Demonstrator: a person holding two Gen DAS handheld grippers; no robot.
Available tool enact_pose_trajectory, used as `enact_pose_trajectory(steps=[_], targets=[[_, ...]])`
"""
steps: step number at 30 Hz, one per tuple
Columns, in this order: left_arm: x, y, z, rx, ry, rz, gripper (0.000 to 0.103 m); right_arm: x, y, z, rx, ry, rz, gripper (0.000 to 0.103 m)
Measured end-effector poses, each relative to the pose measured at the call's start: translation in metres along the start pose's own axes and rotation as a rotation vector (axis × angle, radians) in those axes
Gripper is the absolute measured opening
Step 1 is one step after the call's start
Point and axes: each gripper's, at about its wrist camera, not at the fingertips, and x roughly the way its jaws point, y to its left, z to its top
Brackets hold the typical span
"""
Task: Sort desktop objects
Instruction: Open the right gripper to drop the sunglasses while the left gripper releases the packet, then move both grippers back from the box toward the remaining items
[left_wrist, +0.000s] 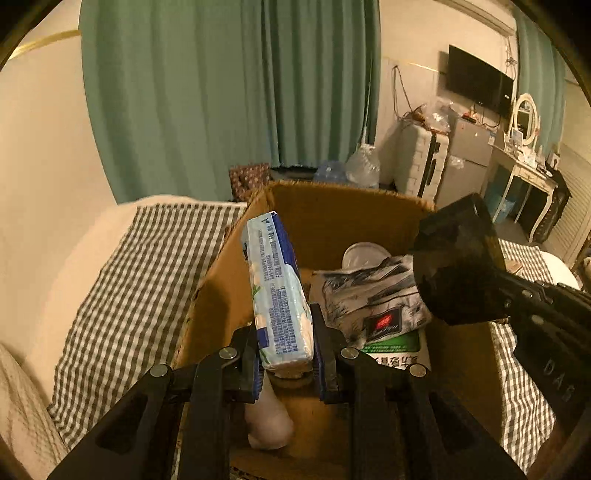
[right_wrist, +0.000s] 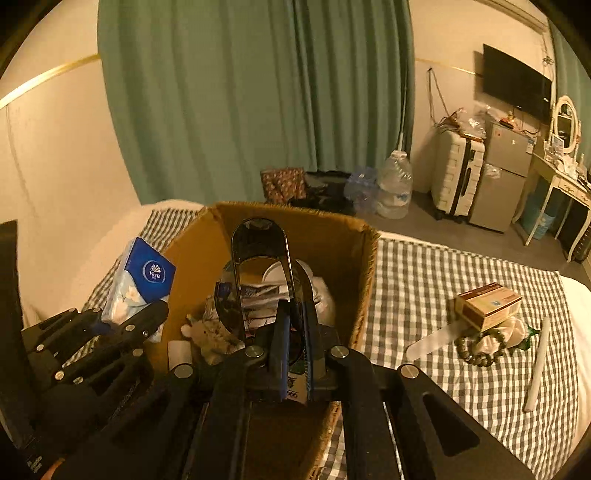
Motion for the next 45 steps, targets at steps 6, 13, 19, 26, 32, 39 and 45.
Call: enact_pose_trajectory(steps=[6,13,19,26,32,39,45], targets=[[0.007,0.002,-0.004,0.002,0.022,0.006,0.022,0.021,0.011,-0.011,-0.041,0.070,-0.002,0.009],[0.012,0.007,-0.006,-0.021,0.005,0.055,0.040,0.021,0.012,-0.010,-0.037,0.072,-0.003,0.036],[0.007,0.010,-0.006,-0.037,-0.041,0.085,0.051,0.003,0.012,-0.006,-0.022,0.029,0.003,0.041],[-0.010,0.014,-0.003,-0.097,-0.064,0.047,0.052,-0.031,-0.008,-0.002,0.020,-0.007,-0.021,0.041],[-0.036,-0.001,0.009,-0.096,-0.098,0.020,0.053,-0.067,-0.036,-0.001,0.070,-0.033,-0.059,0.041],[-0.087,-0.030,0.029,-0.066,-0.187,-0.014,0.061,-0.119,-0.067,-0.002,0.099,-0.096,-0.103,0.041],[-0.131,-0.058,0.039,-0.018,-0.257,-0.048,0.074,-0.169,-0.097,-0.007,0.134,-0.159,-0.134,0.046]])
